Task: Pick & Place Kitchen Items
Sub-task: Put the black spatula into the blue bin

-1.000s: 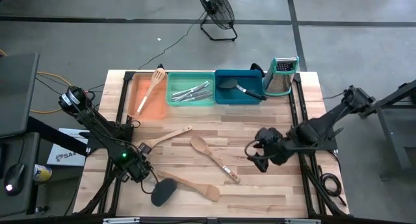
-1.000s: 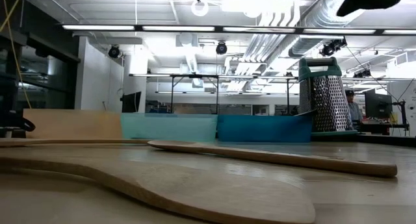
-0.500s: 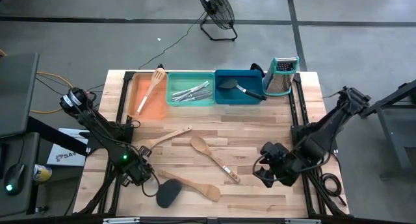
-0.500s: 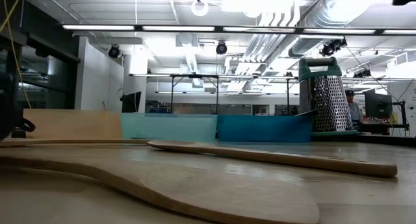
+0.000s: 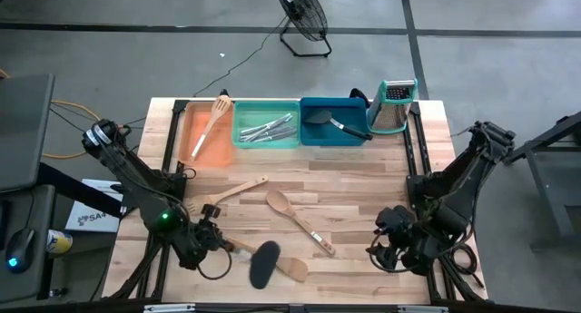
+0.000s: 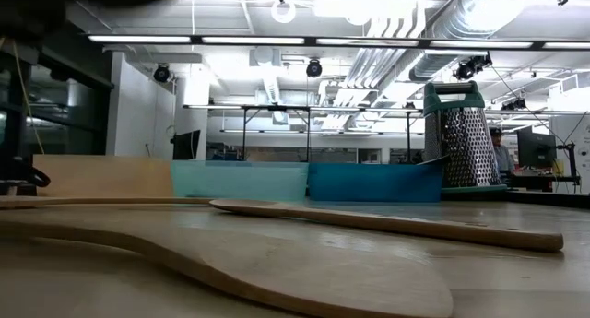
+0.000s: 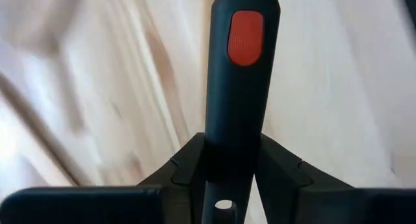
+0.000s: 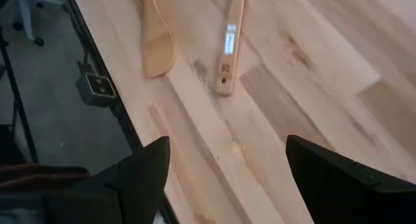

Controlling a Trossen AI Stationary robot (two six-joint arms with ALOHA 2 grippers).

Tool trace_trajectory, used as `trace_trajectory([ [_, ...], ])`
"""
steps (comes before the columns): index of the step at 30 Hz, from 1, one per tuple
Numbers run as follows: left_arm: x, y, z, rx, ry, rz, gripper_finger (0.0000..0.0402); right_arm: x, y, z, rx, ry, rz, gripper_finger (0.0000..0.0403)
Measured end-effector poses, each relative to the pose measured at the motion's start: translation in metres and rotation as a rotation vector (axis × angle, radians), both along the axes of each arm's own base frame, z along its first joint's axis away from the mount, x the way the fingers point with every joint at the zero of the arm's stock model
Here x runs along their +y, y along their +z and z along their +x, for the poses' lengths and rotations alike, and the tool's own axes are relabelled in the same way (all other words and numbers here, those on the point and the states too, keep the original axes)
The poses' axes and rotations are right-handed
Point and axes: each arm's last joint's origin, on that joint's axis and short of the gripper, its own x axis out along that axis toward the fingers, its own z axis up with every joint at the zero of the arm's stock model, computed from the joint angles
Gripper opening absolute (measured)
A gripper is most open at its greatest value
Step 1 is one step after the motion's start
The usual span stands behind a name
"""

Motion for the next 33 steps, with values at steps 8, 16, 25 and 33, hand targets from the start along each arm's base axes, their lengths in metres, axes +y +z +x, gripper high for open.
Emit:
trace_trajectory([
  [8,0.003,0.059,0.044,-0.459,0.264,-0.054,0.0097,0.003,0.002,-0.005,-0.106,0.053,-0.136,0.0300],
  [16,0.030,0.106,0.095,-0.891,0.345,-0.157,0.0097,-0.004,0.005,0.002,-0.224,0.056,-0.344,0.0300],
  [25,0.058,0.125,0.129,-1.138,0.337,-0.284,0.0097,-0.016,0.022,0.038,-0.431,0.001,-0.545,0.0300],
  [33,0.056,0.111,0.155,-1.212,0.305,-0.350,0.0097,-0.038,0.046,0.082,-0.585,0.037,-0.505,0.0300],
])
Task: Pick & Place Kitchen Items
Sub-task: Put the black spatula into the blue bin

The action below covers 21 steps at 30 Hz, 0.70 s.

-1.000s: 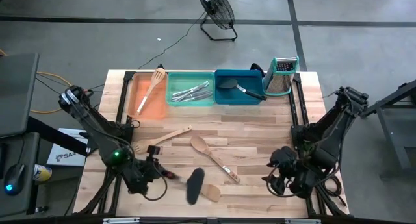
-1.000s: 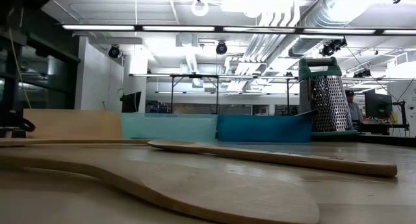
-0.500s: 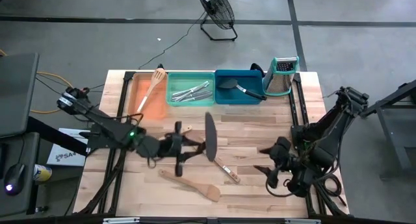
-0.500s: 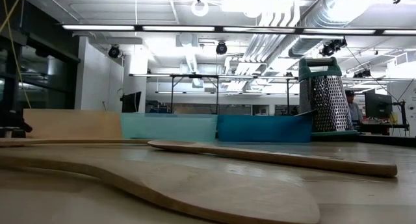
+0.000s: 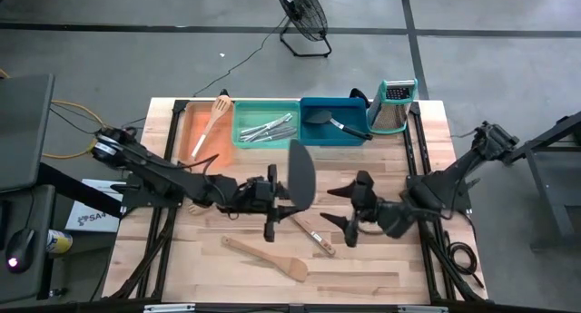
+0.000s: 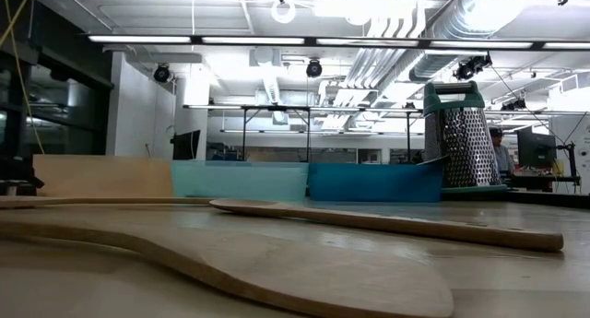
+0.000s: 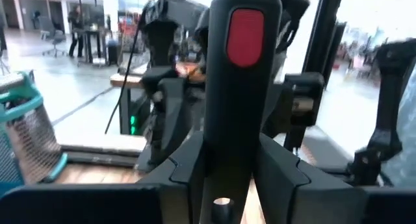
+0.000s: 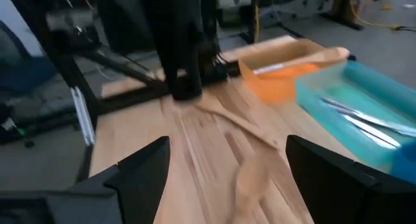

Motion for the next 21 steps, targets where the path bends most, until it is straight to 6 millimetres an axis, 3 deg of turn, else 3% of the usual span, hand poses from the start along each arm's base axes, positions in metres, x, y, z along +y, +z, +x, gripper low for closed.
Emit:
trace_trajectory([
  [8,-0.003,-0.003,0.007,-0.060,0.004,0.002,0.0097,-0.016,0.006,0.015,-0.023,0.074,0.015,0.0300],
  [14,-0.003,-0.003,0.008,-0.062,0.022,0.016,0.0097,-0.017,0.011,0.026,-0.094,0.149,0.008,0.0300],
  [21,-0.003,-0.003,0.008,-0.067,0.031,0.028,0.0097,-0.013,-0.010,0.052,-0.083,0.138,-0.030,0.0300],
])
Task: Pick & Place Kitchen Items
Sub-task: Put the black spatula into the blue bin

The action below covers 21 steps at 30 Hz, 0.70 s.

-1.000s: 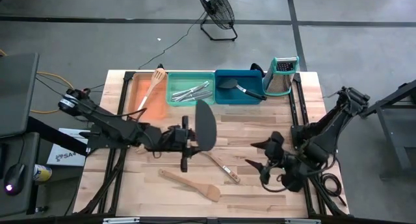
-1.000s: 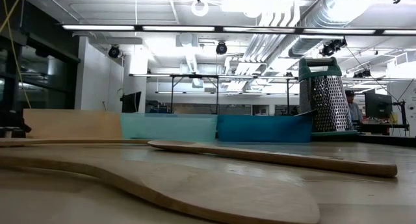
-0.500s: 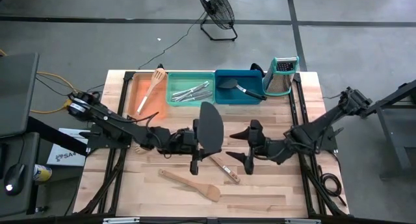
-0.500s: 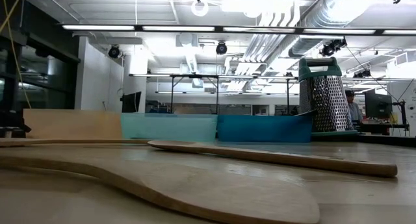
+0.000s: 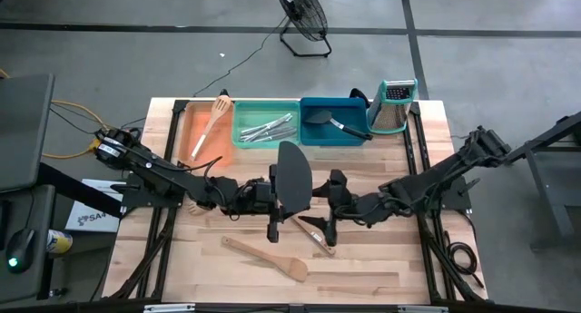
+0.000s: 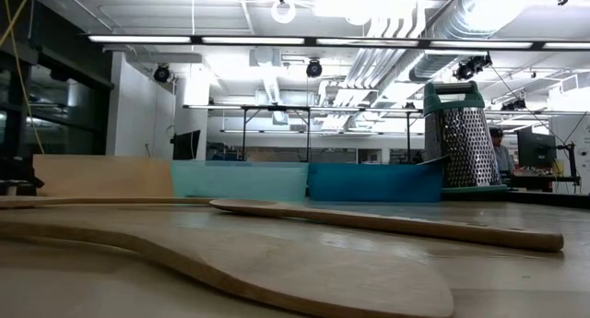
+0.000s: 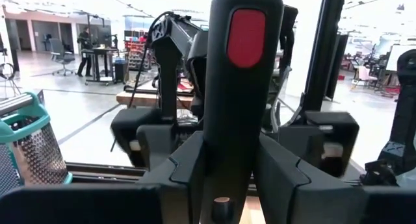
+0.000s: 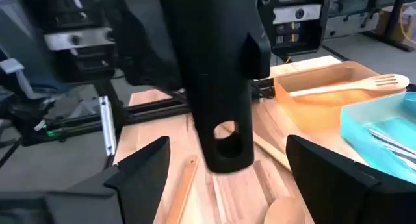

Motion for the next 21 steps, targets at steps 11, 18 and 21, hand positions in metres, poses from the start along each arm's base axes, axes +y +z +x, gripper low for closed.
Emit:
trace_trajectory([
  [11,0.0002,-0.0011,0.0002,0.011,0.009,0.000,0.0097,-0.0010,0.0034,0.0032,-0.042,-0.001,-0.029,0.0238],
  [18,0.0005,-0.0019,0.0003,0.020,0.019,-0.012,0.0097,-0.0024,0.0056,0.0017,-0.047,-0.019,-0.056,0.0195],
  [21,0.0005,-0.0019,0.0003,0.019,0.019,-0.012,0.0097,-0.0028,0.0055,0.0020,-0.046,-0.015,-0.053,0.0178],
])
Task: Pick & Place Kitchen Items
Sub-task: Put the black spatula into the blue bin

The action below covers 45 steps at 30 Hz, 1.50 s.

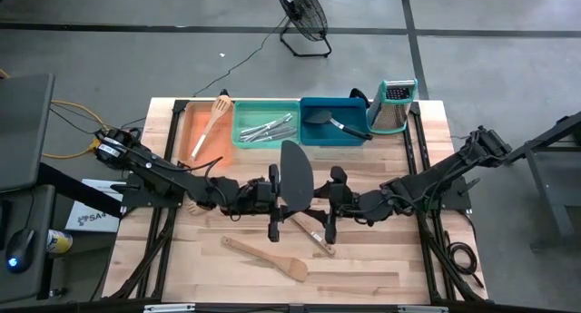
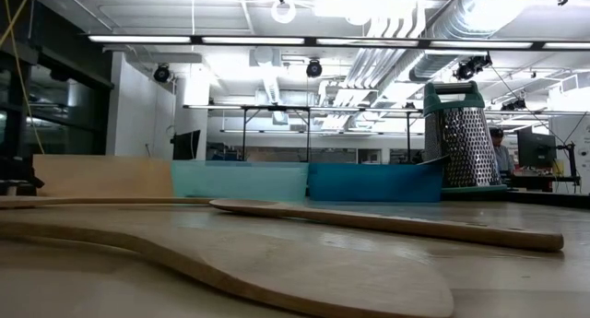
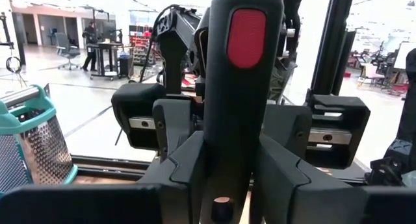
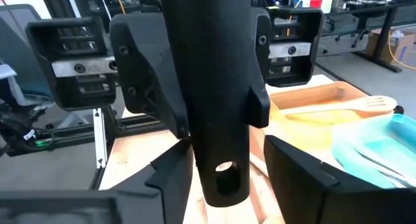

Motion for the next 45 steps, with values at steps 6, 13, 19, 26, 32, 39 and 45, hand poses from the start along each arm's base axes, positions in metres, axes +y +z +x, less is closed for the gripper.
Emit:
trace_trajectory([
  [6,0.000,0.000,0.000,0.000,0.001,0.000,0.0097,-0.001,0.001,0.001,-0.012,0.001,0.003,0.0118],
  [13,0.000,0.000,0.000,0.004,0.002,-0.011,0.0097,-0.001,0.001,0.001,-0.004,0.023,-0.001,0.0083],
  [19,0.000,-0.001,0.000,0.007,0.001,-0.009,0.0097,0.000,0.000,0.001,0.004,0.033,0.010,0.0083],
  [26,0.000,0.001,-0.001,-0.008,0.008,-0.024,0.0201,-0.005,-0.001,-0.005,0.056,0.015,0.048,0.0083],
  [32,0.008,0.015,-0.011,-0.032,0.140,-0.068,0.0291,-0.024,0.004,-0.033,0.187,-0.100,0.082,0.0083],
  [39,0.017,0.024,-0.027,0.039,0.235,-0.059,0.0290,-0.062,0.008,-0.080,0.384,-0.253,0.197,0.0083],
  [45,0.024,0.030,-0.038,0.061,0.337,-0.083,0.0275,-0.099,0.003,-0.110,0.626,-0.319,0.270,0.0083],
])
